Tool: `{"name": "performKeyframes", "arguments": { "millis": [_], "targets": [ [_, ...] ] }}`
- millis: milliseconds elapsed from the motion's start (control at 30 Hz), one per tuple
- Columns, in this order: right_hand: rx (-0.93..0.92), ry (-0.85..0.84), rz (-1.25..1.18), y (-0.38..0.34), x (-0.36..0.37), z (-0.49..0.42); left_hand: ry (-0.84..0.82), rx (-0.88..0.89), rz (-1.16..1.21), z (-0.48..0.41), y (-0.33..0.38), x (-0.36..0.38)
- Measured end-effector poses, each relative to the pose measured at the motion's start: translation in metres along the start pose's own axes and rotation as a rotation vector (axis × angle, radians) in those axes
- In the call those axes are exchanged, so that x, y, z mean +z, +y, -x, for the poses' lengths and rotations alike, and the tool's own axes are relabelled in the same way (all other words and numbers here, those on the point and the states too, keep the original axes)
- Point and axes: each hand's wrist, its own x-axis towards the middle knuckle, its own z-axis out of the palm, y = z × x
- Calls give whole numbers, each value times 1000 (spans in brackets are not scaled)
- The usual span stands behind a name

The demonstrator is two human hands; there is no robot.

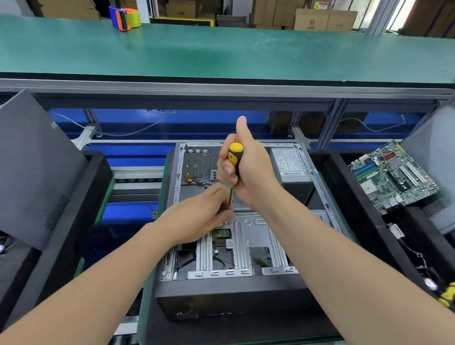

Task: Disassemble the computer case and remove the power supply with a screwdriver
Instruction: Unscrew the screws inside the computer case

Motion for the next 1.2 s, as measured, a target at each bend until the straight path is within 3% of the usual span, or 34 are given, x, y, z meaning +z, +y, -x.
{"name": "performKeyframes", "arguments": {
  "millis": [133,333,467,767,867,1200],
  "targets": [
    [-73,28,92,-8,-1,-4,20,-126,122,-8,0,0],
    [-103,61,232,-12,-5,-2,198,-176,343,-5,-2,-10],
    [-278,94,467,-15,-18,10,243,-191,388,-2,-1,-14],
    [-376,459,602,-54,-70,29,277,-245,350,-9,25,-9],
    [-361,552,516,-71,-106,35,300,-248,395,-21,56,-1],
    [-205,620,97,-90,-277,81,194,-76,526,-130,216,44]
  ]
}}
